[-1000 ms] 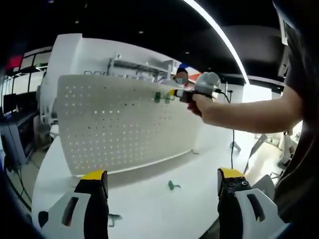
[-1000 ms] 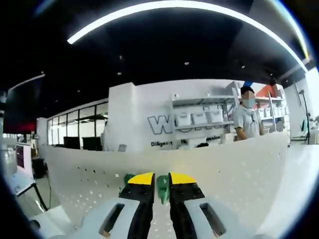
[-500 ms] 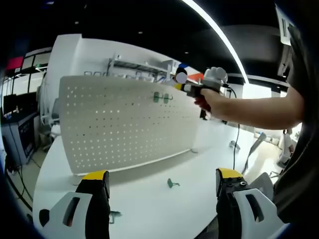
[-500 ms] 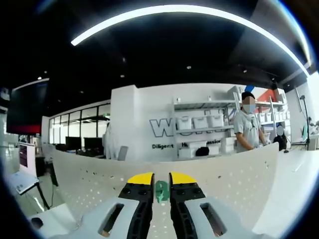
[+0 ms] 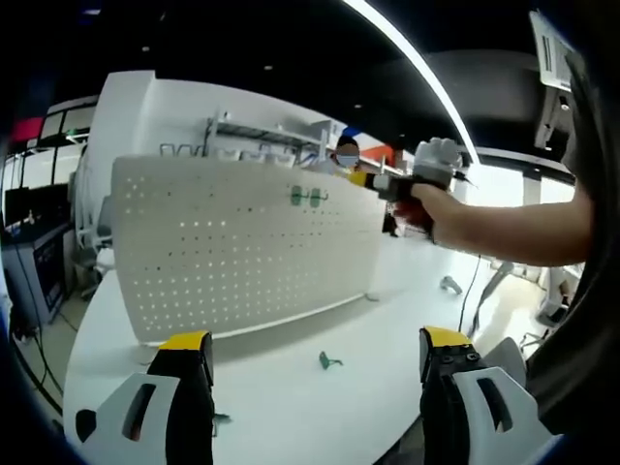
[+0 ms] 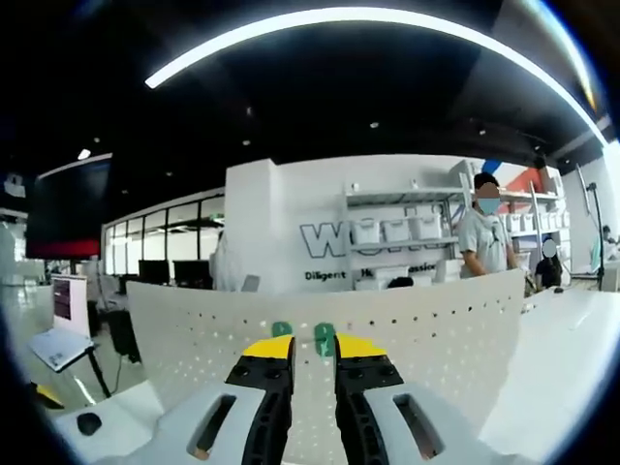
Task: Insert the hook assembly into the mounting plate slot until the hook locks in place.
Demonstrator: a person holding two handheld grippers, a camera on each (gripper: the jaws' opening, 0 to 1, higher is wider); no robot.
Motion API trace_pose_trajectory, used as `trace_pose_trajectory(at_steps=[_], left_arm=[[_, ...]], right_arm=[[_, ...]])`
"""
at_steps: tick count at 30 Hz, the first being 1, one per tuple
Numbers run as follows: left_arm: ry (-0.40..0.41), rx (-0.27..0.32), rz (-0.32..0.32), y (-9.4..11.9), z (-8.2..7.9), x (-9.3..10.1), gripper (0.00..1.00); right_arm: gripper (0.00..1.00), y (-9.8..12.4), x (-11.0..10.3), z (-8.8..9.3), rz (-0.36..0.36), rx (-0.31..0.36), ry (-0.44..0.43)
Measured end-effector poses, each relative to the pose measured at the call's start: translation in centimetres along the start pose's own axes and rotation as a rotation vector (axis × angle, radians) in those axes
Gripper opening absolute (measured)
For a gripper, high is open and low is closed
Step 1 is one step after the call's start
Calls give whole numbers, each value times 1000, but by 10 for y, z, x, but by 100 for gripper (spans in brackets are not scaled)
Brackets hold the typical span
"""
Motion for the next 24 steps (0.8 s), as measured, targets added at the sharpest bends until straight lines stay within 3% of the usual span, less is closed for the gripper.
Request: trace_pose_trajectory(at_steps=[12,16,24], left_arm=[[2,-12,-32,5,8,-3,87],[7,-17,-36,6,11,-3,86],[-5,-30,-23,5,19,2,85]], right_arm=[[14,32,-19,24,-39,-64,26],[14,47,-29,33,-56,-84,72],[14,70,-23,46,-39,-106,86]])
Point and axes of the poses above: the point that each gripper's makers call its tool centre point, and the gripper's own axes: y roughly backward along the fingers, x roughly to its right, z roughly out of its underside, the point moved 3 cm from there along y, roughly backward along the fingers, and after that the axes turned 13 degrees about -x, right-handed, at the moved point
